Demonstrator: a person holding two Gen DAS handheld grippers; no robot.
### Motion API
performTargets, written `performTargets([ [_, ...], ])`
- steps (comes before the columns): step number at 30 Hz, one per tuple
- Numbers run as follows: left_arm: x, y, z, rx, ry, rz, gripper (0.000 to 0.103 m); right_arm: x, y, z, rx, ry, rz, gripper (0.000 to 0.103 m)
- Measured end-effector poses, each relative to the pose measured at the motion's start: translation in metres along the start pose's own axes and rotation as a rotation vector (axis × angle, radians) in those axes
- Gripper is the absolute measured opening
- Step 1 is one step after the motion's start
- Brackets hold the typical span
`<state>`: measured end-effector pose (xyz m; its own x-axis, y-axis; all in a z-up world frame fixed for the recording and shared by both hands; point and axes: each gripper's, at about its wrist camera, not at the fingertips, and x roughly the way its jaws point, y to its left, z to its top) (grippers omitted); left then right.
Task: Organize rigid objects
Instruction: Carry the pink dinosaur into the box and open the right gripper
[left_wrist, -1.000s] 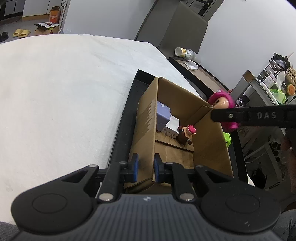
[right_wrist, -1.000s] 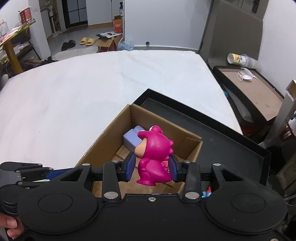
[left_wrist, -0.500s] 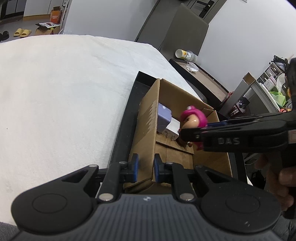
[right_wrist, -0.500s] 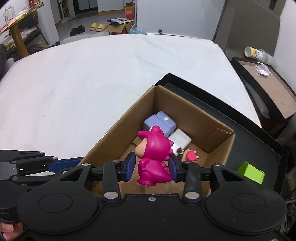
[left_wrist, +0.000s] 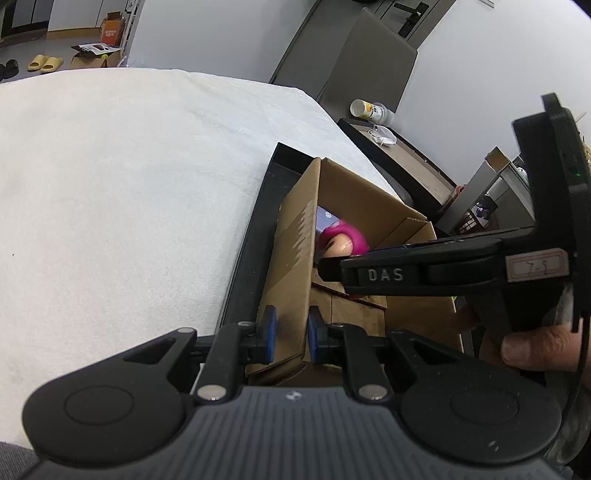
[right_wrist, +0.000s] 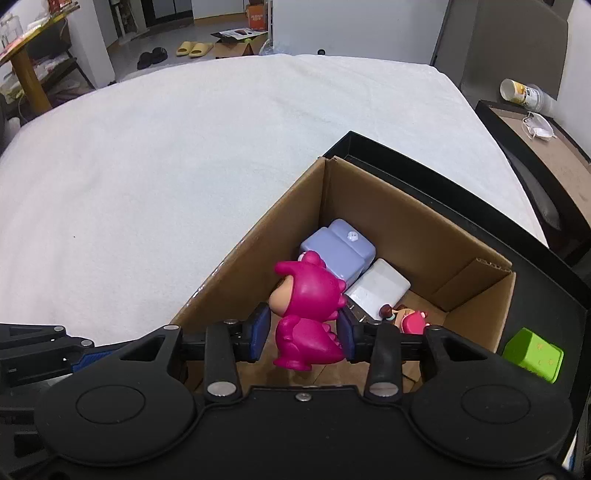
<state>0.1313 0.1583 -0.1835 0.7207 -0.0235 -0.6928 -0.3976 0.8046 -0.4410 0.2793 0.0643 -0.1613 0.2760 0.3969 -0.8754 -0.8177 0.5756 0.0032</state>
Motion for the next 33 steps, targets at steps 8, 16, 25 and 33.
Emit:
performTargets([
  [8, 0.000, 0.000, 0.001, 0.002, 0.002, 0.003, 0.016, -0.020, -0.009, -0.004, 0.018, -0.032, 0.018, 0.042],
  [16, 0.000, -0.001, 0.002, 0.009, 0.003, 0.010, 0.016, -0.049, -0.030, -0.008, 0.025, -0.067, 0.000, 0.042],
  [25, 0.000, -0.004, 0.000, 0.021, 0.004, 0.022, 0.016, -0.077, -0.069, -0.023, 0.066, -0.097, -0.051, 0.042],
  [33, 0.000, -0.006, 0.000, 0.025, 0.004, 0.033, 0.016, -0.086, -0.100, -0.042, 0.109, -0.094, -0.088, 0.042],
])
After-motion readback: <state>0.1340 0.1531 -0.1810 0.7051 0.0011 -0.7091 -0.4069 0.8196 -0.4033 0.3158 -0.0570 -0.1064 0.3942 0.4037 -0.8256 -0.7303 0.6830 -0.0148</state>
